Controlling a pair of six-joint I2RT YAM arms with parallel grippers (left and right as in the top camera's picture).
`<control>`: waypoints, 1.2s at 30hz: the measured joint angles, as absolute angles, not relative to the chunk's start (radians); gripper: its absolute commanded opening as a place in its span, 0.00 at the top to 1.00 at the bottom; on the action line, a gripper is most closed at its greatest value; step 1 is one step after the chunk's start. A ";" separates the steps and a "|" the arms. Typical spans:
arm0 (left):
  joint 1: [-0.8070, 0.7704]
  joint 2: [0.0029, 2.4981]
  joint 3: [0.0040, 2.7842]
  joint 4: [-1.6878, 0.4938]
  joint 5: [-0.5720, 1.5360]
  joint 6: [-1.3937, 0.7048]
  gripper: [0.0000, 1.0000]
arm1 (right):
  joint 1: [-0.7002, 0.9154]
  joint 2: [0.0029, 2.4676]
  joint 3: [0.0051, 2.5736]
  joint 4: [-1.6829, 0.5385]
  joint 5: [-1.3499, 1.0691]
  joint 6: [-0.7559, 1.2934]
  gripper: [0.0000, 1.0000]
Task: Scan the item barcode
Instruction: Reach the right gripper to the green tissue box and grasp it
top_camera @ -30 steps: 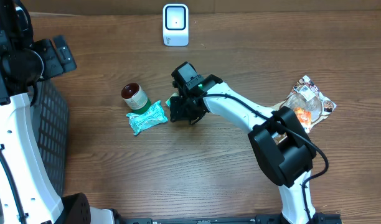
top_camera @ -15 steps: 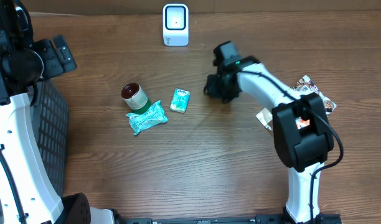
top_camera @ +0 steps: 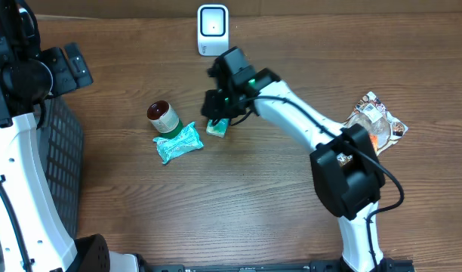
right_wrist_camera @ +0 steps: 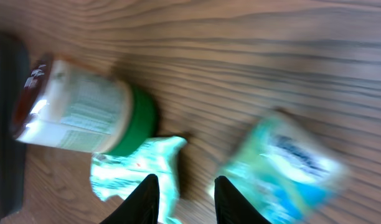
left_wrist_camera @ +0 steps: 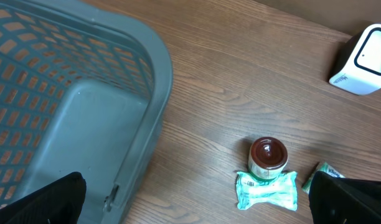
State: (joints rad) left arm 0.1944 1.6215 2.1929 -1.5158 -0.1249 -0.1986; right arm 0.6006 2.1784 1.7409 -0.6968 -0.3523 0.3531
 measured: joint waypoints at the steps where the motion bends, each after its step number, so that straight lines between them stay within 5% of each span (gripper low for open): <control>1: 0.194 1.621 2.193 -1.516 -0.125 -0.199 0.00 | 0.610 2.186 1.741 -0.683 -0.350 0.360 0.70; 18: 0.194 1.621 2.193 -1.516 -0.125 -0.199 0.00 | 0.603 2.284 1.740 -0.794 -0.342 0.373 0.70; 36: 0.194 1.621 2.193 -1.516 -0.125 -0.199 0.01 | 0.327 2.098 1.772 -1.014 -0.463 0.127 0.60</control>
State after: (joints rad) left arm 0.1944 1.6215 2.1933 -1.5158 -0.1249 -0.1986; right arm 0.3275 2.0975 1.7718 -1.0142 -0.4633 0.1268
